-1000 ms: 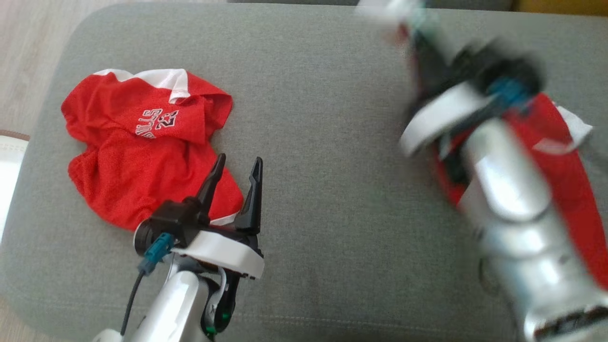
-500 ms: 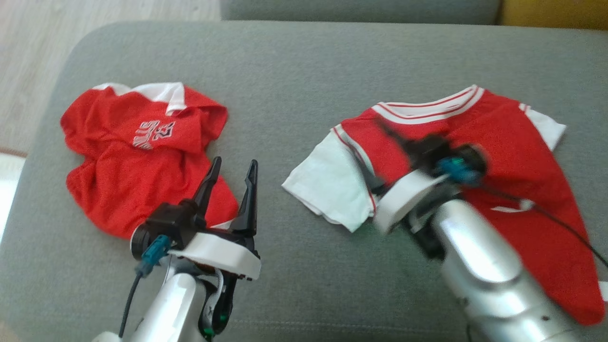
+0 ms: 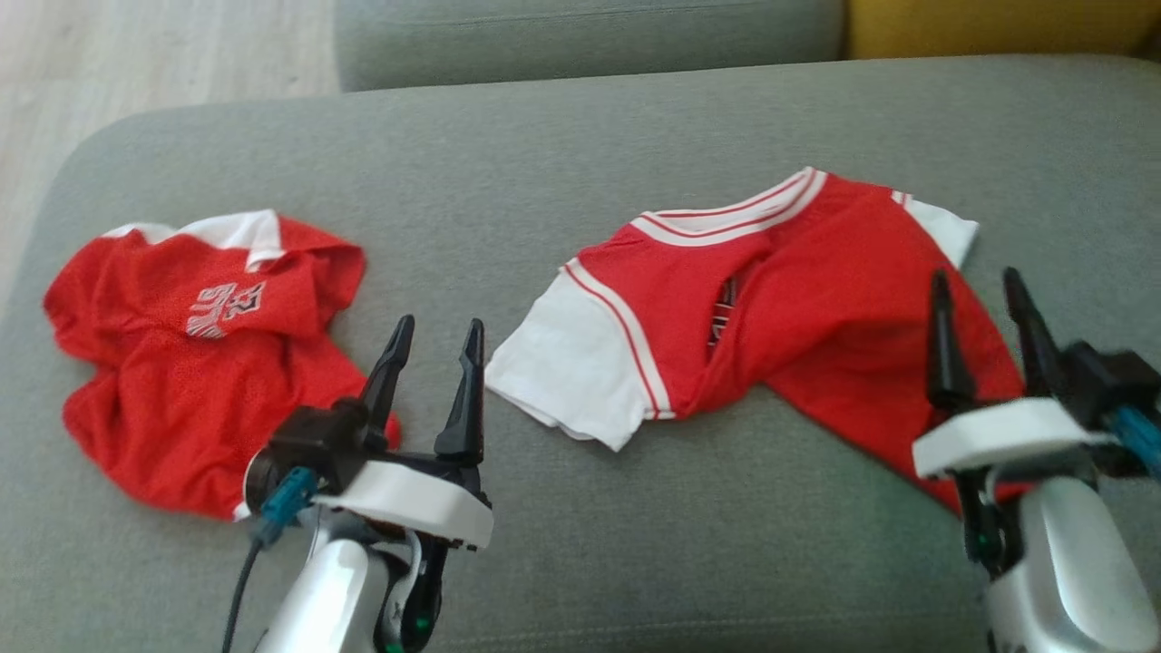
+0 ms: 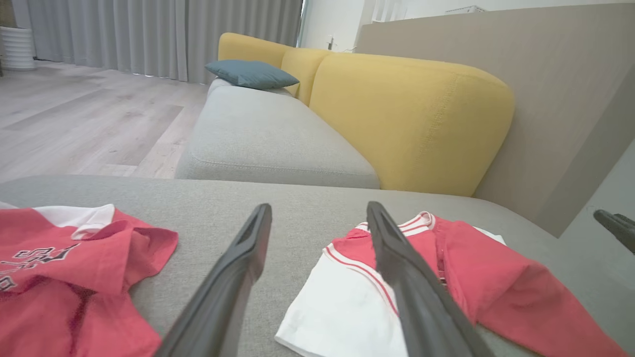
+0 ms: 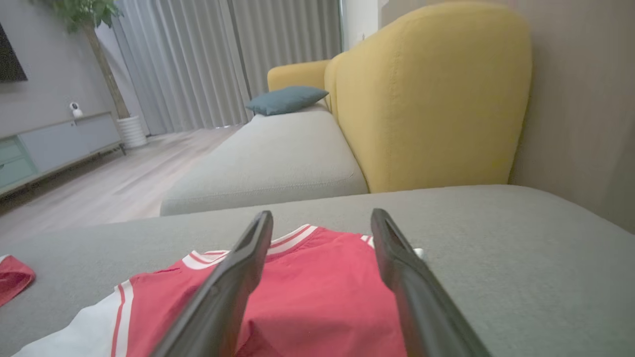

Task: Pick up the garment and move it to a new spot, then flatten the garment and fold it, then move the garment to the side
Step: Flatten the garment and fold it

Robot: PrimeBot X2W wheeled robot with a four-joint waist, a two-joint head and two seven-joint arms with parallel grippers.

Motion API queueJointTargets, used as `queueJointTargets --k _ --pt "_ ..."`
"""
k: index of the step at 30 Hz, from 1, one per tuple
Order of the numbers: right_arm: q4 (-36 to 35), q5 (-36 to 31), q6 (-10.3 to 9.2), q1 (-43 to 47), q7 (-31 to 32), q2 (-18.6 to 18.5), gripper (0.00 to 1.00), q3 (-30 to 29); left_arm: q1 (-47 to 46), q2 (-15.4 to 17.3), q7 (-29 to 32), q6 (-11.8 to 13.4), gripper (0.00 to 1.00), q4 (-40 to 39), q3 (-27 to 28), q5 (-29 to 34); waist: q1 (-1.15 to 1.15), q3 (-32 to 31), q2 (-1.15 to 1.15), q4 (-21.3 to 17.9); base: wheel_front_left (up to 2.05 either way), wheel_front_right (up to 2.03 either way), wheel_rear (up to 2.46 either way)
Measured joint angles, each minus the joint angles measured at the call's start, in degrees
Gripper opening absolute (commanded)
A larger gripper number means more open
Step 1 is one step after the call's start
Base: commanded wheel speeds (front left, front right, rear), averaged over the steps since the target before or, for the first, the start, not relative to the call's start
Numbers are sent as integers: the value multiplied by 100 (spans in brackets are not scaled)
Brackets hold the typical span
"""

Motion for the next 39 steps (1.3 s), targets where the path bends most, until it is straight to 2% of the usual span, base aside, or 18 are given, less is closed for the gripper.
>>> queueJointTargets --k 6,10,20,24,29,35,39 --pt "-561 490 0 740 -345 77 100 -123 223 5 0 -11 100 -97 167 -135 0 -54 0 -331 0 0 0" --pt "-592 527 0 1080 -394 89 100 -40 303 12 0 -16 100 -101 202 -135 0 -85 0 -466 0 0 0" --pt "-637 404 0 1078 -419 94 100 -127 333 12 0 -113 100 -103 182 -126 0 -6 0 -480 0 0 0" --pt "-583 23 0 716 1 100 100 -243 317 12 0 -116 100 -103 169 -63 0 173 0 -418 0 0 0" --pt "-448 -203 1 -461 824 47 100 -269 81 12 0 -178 100 -102 177 24 0 531 0 -317 0 0 0" --pt "335 137 1 -1610 1913 -468 100 -421 -232 10 0 -246 100 -102 144 76 0 989 0 -114 0 0 0" --pt "938 175 0 -2035 2314 -836 100 -414 -372 9 0 -260 100 -102 102 74 0 1237 0 70 0 0 0"
